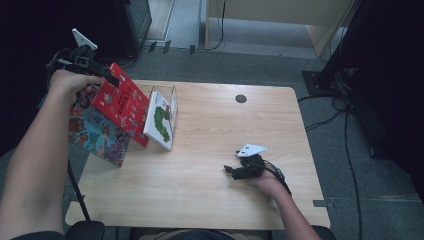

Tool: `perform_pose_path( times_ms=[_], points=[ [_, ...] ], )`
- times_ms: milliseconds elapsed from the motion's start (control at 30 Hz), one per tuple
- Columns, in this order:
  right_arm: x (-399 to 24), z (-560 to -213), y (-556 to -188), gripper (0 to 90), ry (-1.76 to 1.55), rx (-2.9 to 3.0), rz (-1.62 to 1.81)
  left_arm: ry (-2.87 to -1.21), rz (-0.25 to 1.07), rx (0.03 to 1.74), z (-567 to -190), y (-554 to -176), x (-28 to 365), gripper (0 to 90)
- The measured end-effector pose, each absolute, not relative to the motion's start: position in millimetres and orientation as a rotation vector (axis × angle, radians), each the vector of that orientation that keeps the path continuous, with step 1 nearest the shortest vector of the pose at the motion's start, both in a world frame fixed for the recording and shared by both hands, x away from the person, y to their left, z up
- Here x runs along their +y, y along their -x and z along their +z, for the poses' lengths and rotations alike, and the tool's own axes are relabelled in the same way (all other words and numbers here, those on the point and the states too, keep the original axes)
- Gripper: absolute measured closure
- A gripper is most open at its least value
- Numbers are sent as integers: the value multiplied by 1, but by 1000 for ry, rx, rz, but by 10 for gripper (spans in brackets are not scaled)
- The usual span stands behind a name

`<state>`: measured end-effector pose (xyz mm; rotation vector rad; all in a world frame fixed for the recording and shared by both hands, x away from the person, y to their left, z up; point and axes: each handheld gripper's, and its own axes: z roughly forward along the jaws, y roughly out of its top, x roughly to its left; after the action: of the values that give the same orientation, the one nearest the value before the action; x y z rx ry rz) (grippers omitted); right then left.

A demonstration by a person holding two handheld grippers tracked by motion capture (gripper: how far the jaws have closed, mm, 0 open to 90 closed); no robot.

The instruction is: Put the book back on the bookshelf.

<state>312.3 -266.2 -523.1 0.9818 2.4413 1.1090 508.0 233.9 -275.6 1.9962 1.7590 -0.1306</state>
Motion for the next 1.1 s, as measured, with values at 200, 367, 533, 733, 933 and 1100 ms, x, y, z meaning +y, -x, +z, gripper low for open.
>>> perform_pose_path(
  times_ms=[200,367,533,733,933,1100],
  points=[
    [-266,-523,-312,228,-982,2441,1108,-1990,-116,1752,-266,-505,239,492],
    [-266,-523,-312,227,-981,2441,1109,-1987,-71,1752,-260,-502,243,475],
    [-267,-523,-313,219,-971,2449,1110,-1951,-38,1699,-243,-495,247,483],
    [-267,-523,-313,211,-968,2454,1107,-1966,-50,1667,-241,-491,245,481],
    [-267,-523,-313,205,-964,2456,1107,-1963,-55,1644,-240,-487,243,470],
    [-267,-523,-314,189,-959,2461,1105,-1963,-36,1630,-239,-481,237,449]
  ],
)
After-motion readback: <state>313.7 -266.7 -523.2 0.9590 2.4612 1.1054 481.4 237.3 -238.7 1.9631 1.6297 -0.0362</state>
